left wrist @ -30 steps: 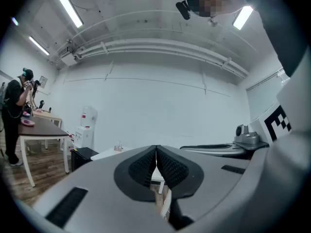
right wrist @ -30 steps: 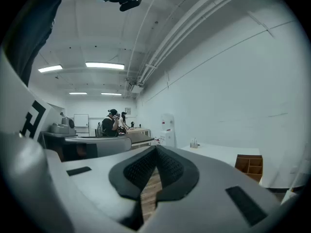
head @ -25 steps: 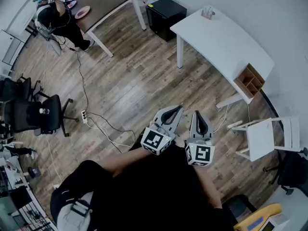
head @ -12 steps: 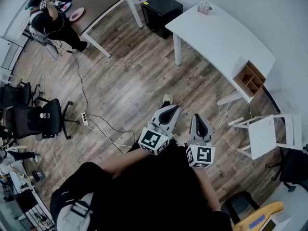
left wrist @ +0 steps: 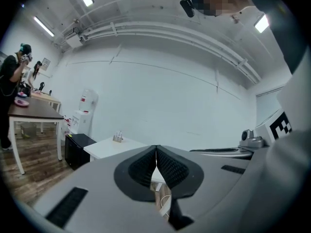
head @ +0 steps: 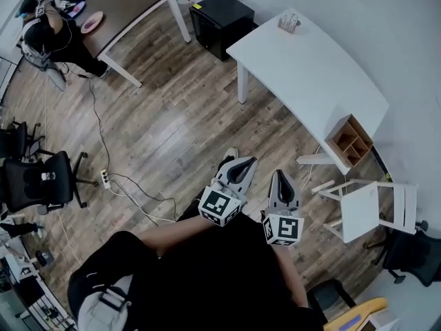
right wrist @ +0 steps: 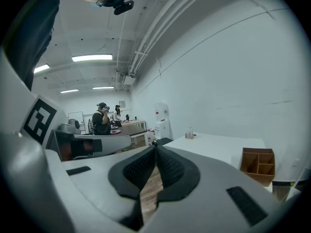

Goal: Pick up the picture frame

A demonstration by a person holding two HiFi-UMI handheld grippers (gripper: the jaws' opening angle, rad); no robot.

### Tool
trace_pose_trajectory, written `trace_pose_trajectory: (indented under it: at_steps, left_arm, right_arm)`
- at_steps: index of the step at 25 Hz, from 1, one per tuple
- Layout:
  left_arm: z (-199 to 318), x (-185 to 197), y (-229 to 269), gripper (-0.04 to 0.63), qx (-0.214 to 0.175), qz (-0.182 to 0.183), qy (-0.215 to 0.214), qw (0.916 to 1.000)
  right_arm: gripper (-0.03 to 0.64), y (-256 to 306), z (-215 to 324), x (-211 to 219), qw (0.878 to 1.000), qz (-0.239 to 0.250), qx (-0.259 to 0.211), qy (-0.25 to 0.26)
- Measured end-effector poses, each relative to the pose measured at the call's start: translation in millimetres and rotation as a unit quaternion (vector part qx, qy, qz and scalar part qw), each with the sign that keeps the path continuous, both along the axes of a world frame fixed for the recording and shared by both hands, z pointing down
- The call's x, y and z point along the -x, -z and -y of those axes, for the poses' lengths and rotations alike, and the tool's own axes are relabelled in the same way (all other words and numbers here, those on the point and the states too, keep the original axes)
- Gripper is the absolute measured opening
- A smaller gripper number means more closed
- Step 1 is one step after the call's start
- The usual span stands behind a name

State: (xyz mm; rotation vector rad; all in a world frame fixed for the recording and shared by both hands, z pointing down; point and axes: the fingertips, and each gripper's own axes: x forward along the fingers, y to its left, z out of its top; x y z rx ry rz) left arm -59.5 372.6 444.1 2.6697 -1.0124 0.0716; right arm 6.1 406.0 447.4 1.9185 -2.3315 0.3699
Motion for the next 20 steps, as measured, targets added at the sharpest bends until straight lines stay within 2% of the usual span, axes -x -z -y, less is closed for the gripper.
trace_pose_trajectory:
  at_steps: [5,9,12,15,20]
  left_arm:
    - [82.8,-9.3,17.6,0.015,-0.044,0.017,-0.028,0.9985]
    - [153.8,-5.7,19.6,0.015,-0.026,0.006,-0.033,0.9991]
    - [195.5,-8.3,29.0,0.015,-0.044,0.008,-0.053,0.9976]
    - [228.8,-6.5,34.4,0.015,-0.052,0.004,-0.068,0.9963]
    - [264.0,-2.4,24.0,0.015,-0.028,0.001,-0.064,0.9976]
  right_arm:
    - [0.035,4.4,89.9,2.1,1.0,-0.011,0.002,-0.002]
    - [0.035,10.2,160.3,2.2,1.0,-0.02,0.004,-0.013]
    - [0.035,16.8,199.5,-0.3,0.999,-0.038,0.002,-0.03]
    - [0.036,18.0,228.8,-2.8,0.997,-0.046,0.005,-0.055]
    - [0.036,19.9,258.5,-7.8,0.997,-0.046,0.006,-0.061]
